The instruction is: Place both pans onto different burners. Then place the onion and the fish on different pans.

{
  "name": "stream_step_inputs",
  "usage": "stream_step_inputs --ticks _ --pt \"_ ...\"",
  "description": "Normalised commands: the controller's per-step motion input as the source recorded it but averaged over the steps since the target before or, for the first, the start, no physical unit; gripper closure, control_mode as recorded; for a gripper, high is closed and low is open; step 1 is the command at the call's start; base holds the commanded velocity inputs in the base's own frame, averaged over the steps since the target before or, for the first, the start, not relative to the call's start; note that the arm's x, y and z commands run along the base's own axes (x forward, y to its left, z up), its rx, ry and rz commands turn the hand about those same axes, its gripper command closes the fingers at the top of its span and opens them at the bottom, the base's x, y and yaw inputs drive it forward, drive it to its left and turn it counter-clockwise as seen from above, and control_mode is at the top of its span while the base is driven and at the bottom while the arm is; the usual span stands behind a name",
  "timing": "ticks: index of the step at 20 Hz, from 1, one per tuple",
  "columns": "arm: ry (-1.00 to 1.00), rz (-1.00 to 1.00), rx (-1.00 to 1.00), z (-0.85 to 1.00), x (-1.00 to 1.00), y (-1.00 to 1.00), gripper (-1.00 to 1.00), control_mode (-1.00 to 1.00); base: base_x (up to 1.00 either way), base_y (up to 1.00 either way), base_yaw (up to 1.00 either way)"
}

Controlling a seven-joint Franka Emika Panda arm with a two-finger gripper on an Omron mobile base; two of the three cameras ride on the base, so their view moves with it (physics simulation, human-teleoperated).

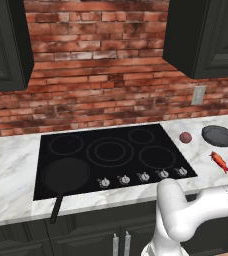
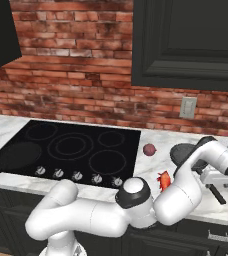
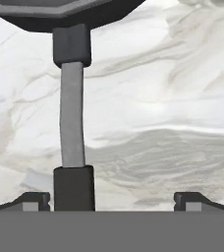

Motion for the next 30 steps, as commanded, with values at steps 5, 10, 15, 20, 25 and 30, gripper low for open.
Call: stream_step_inputs --ticks 5,10,15,20,25,30 --pt "0.0 0.0 0.0 -0.3 0.0 0.0 -1.0 -1.0 0.0 0.0 0.0" --pt "0.0 0.0 -0.01 -0.23 0.0 0.0 -1.0 -1.0 0.0 0.0 0.0" --pt "0.0 0.0 0.0 0.0 0.0 0.0 1.0 -1.0 0.0 0.0 0.0" --pt "0.0 0.0 0.0 0.0 0.0 0.0 1.0 -1.0 0.0 0.0 0.0" --pt "0.0 -0.01 0.0 0.0 0.0 0.0 1.0 -1.0 0.0 0.0 0.0" --pt "0.0 -0.08 0.0 0.18 0.0 0.0 1.0 -1.0 0.0 0.0 0.0"
